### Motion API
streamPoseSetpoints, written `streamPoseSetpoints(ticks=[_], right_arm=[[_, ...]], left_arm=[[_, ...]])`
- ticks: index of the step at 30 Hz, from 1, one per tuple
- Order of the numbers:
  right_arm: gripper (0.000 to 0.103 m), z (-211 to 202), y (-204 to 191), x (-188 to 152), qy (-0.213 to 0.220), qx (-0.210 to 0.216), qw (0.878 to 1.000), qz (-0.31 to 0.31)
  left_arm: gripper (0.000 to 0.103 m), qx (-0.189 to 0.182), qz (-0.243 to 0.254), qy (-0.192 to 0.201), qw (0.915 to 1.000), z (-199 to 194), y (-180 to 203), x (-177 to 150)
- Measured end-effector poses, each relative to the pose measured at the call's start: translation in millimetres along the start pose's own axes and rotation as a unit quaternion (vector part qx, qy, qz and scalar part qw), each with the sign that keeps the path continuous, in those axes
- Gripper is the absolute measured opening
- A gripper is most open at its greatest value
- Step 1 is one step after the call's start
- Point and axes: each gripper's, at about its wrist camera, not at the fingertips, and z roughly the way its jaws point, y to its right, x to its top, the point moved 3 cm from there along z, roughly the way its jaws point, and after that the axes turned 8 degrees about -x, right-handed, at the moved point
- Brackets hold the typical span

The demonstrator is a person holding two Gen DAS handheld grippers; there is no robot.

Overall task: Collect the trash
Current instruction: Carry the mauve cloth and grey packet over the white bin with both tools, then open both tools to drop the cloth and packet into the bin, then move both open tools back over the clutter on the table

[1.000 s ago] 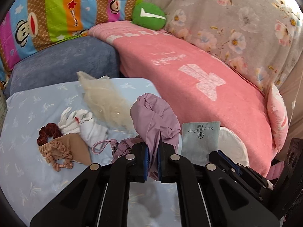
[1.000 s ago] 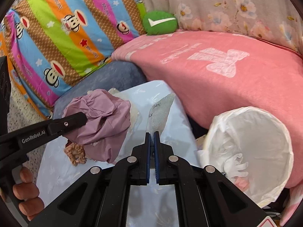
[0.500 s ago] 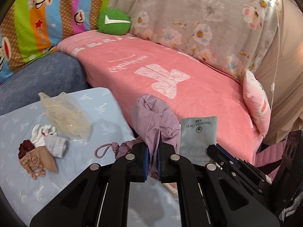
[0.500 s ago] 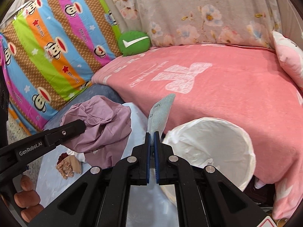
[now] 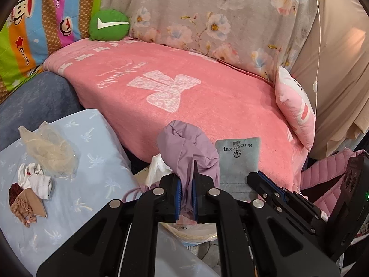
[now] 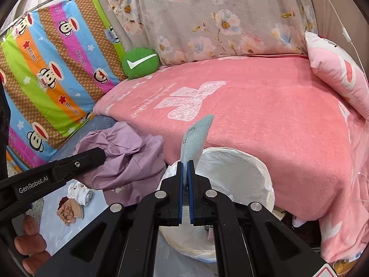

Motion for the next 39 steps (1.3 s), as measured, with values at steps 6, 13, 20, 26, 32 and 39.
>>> streamPoseSetpoints(ticks=[6, 13, 20, 26, 32, 39], right_arm=[[0.006, 2, 4, -1, -0.001, -0.006, 1.000, 0.001], [0.008, 4, 1, -2, -0.002, -0.004, 1.000, -0.001], [0.009, 6, -5, -5, -0.007, 0.001, 1.000, -0.005], [0.014, 7, -11, -9, -0.012, 0.002, 1.000, -0.011], [0.015, 11, -20, -13, -0.020, 0.008, 1.000, -0.019], [0.021, 14, -36, -20, -0.026, 0.016, 0.999, -0.031]], left_arm=[[0.046, 0.005, -0.005, -0.001, 1.0000, 6, 4, -1], [0.061, 0.022, -0.003, 0.012, 0.9997, 2, 0, 0], [0.061, 0.032, -0.015, 0.008, 0.9994, 3, -11, -4], [0.061, 0.036, -0.021, 0.009, 0.9991, 0, -17, -7], [0.061, 0.041, -0.032, 0.010, 0.9986, -3, -26, -11], [0.061, 0.054, -0.050, 0.009, 0.9973, -7, -42, -18]])
